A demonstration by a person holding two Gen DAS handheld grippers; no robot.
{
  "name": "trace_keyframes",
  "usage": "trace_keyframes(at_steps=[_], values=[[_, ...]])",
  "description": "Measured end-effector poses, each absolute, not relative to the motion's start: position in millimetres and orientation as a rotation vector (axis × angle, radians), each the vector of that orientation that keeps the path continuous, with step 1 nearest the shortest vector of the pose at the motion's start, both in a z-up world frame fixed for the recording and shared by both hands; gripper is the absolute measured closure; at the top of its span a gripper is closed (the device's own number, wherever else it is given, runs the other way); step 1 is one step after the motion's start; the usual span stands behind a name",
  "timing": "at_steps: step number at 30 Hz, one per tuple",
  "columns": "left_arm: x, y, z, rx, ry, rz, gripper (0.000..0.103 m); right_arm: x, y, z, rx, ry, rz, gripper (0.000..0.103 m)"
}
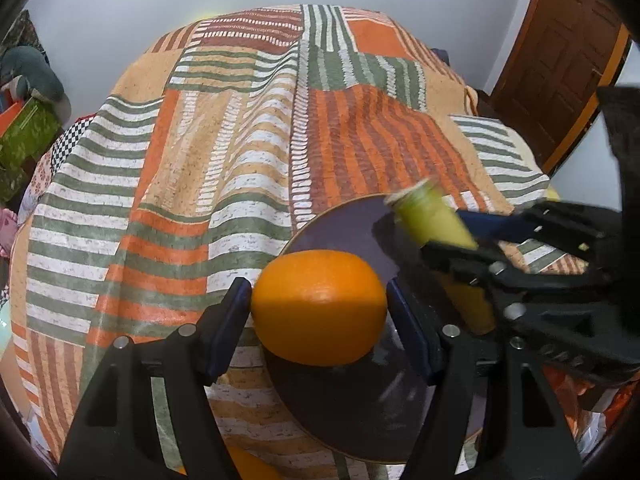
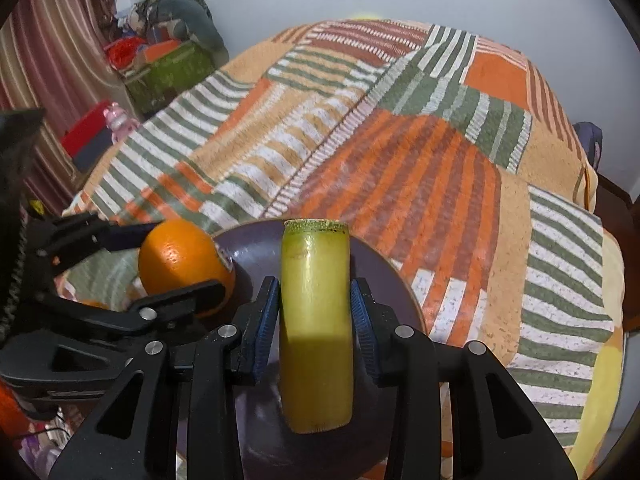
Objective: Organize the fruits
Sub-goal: 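Carry the corn cob and the orange over the purple plate and lower them, then open both tools to release the corn cob and orange on the plate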
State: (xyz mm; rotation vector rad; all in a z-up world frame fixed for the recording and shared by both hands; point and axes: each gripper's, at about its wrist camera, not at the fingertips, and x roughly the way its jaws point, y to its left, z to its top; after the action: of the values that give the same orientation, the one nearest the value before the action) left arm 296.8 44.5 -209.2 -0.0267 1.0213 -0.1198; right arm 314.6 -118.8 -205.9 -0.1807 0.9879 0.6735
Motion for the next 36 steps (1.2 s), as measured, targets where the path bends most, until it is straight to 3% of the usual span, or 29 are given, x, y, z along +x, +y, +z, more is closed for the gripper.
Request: trace_keyframes(at_steps=[7,19,26,32,36], values=[[294.7,44.2,-199.4,-0.031,0.992,-0.113,0.033,316.3,-123.4,-211.8,-0.179,1.005,0.665,0.069],[261.4,47.6,-157.0,-0.032,0.893,-0.078,0.033,293.5,-138.1,-177.8,-0.155,0.914,0.655,0.069],[228.6,53.3,-129.9,-0.029,0.822,-0.060,0.027,270.4,-156.9,-151.0,-0.140,0.841,0.626,0.069],[204.2,70.7,-121.2,-0.030,0.803,-0.023,0.026,255.3,-180.2,-137.2,-0.106,0.794,0.582,0.054],[194.2,90.9,-128.3,-0.053,0.833,0.011,0.026,248.2,-196.1,-135.9,-0.112,0.781,0.531,0.051]])
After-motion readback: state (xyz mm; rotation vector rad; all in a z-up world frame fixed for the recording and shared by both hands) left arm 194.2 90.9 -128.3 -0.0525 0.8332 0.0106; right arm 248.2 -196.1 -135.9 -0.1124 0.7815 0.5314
